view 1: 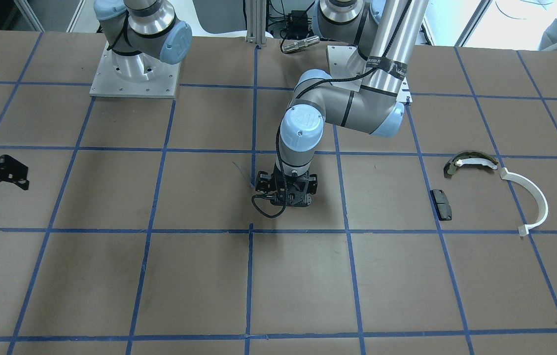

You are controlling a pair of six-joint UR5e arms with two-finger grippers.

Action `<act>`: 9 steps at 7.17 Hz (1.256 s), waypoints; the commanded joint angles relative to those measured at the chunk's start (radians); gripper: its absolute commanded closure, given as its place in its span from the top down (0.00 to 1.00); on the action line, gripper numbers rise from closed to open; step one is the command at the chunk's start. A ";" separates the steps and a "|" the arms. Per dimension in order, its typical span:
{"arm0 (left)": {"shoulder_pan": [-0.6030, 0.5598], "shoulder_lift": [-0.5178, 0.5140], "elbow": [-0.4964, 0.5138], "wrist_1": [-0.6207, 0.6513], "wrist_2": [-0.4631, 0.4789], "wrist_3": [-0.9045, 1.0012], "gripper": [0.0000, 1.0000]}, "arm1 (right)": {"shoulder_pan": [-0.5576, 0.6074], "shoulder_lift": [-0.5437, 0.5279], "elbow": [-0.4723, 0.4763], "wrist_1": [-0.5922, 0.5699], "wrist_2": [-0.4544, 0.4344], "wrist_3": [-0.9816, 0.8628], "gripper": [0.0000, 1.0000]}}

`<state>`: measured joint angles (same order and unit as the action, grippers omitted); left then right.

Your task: Place bearing gear from tray to pile

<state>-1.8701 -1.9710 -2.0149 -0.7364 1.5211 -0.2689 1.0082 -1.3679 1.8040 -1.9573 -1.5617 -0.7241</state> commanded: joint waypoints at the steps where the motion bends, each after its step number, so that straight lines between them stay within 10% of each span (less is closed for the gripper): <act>1: 0.002 0.001 -0.002 0.000 0.002 0.000 0.01 | -0.159 0.028 -0.009 -0.082 -0.004 -0.208 1.00; 6: 0.176 0.059 0.042 -0.023 0.001 0.028 0.00 | -0.310 0.336 -0.231 -0.192 -0.012 -0.500 0.97; 9: 0.570 0.073 0.212 -0.425 0.023 0.453 0.00 | -0.321 0.375 -0.238 -0.198 -0.015 -0.506 0.87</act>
<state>-1.4606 -1.9019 -1.8727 -1.0150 1.4983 -0.0342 0.6915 -1.0052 1.5684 -2.1519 -1.5750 -1.2271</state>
